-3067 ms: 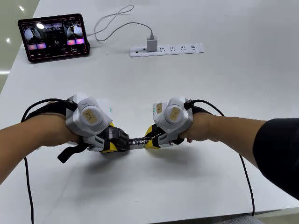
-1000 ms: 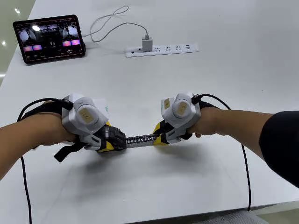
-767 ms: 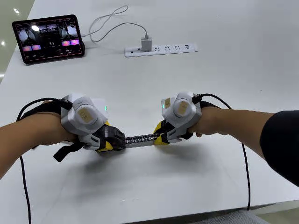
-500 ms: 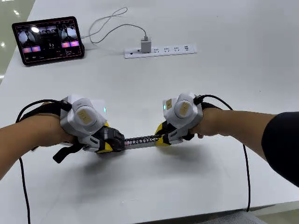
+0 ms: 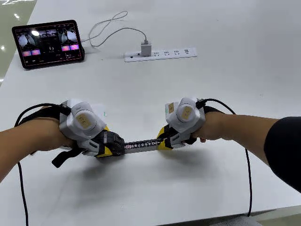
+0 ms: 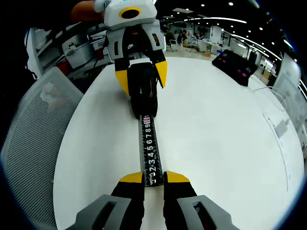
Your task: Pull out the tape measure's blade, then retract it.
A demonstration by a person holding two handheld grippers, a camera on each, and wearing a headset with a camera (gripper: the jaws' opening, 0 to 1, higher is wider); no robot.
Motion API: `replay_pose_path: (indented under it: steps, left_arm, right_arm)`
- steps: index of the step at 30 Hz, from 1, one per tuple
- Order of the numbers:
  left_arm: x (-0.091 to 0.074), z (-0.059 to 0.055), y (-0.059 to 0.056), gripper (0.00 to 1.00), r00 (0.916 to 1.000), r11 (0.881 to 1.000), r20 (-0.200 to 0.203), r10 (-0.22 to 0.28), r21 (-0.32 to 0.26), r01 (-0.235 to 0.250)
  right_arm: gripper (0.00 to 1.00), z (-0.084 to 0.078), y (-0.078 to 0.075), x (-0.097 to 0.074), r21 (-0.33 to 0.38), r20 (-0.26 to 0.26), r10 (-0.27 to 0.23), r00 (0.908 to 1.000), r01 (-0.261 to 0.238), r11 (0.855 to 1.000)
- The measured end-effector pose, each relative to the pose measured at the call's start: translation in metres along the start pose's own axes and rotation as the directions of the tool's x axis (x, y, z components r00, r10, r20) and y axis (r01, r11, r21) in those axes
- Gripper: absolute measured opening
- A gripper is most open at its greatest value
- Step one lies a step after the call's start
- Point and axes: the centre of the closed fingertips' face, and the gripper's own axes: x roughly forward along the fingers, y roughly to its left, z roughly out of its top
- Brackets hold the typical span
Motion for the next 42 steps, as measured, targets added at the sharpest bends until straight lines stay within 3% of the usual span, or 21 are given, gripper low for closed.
replay_pose_path:
  steps: [42]
  left_arm:
    - [0.0, 0.0, 0.0, 0.3, 1.0, 1.0, 0.004, 0.001, -0.003, -0.001]
  right_arm:
    - [0.1, -0.02, 0.0, -0.015, 0.007, -0.012, -0.01, 0.9999, 0.01, 1.0]
